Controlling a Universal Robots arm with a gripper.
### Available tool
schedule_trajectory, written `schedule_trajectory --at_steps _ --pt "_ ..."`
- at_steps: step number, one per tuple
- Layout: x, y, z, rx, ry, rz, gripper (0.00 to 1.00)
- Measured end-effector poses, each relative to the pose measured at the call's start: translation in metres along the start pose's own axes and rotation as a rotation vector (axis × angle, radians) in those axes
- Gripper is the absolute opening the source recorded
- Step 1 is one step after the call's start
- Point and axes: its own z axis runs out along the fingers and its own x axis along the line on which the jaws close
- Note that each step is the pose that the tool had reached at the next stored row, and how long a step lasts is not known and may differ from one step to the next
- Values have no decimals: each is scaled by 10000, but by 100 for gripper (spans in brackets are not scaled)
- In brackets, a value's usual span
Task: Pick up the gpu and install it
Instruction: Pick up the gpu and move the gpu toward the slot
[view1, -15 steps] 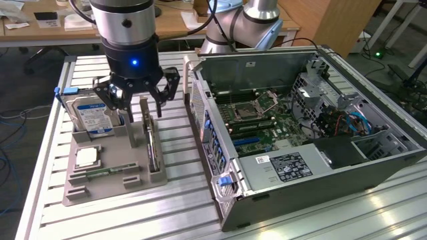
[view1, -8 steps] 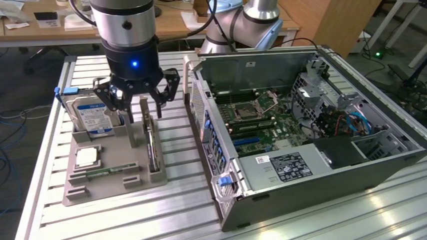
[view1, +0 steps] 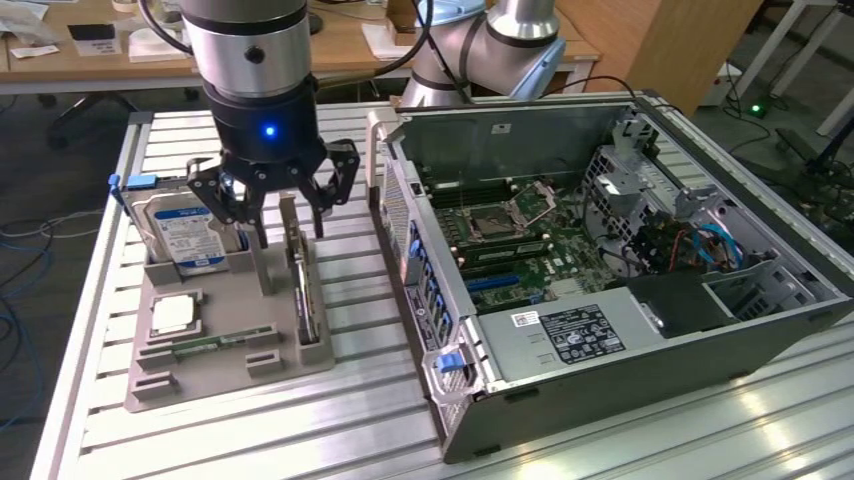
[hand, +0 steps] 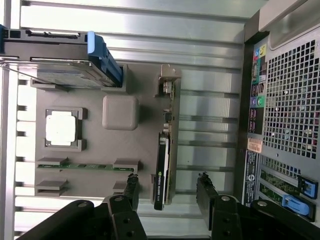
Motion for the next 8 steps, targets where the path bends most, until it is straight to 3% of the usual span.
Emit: schedule_trajectory --at_steps 8 --pt "1 -4 25 0 -1 0 59"
